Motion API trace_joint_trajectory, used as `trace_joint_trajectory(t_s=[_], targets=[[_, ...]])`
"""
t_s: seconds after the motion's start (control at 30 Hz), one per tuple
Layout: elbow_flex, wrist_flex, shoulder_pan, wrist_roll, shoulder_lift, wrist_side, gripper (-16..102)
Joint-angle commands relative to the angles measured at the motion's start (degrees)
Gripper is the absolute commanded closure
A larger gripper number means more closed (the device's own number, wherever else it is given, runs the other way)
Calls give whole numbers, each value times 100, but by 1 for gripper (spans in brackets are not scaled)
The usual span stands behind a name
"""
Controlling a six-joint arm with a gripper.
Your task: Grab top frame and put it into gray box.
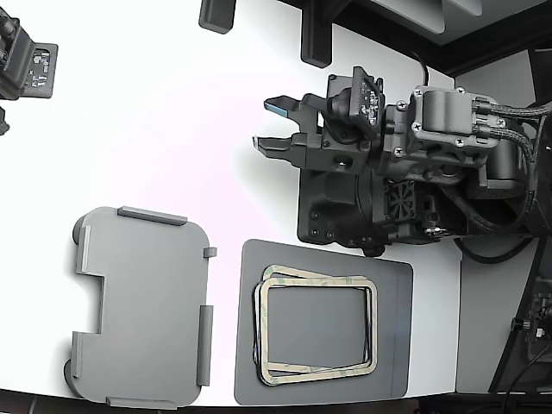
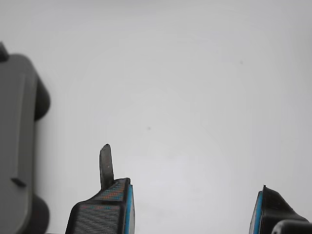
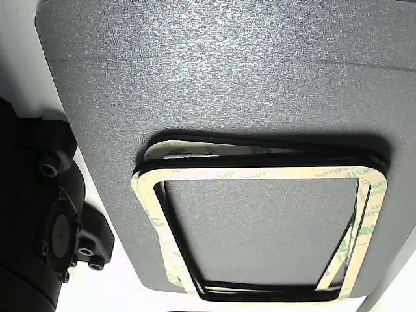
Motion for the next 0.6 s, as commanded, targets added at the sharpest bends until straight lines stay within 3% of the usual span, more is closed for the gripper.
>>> trace_joint_trajectory(t_s=[0.0, 0.4, 0.57], targets=[[-123, -18, -88, 149, 123, 220, -12], [-571, 53, 79, 114, -141, 255, -14], [-1564, 308, 800, -1151, -853, 835, -14]])
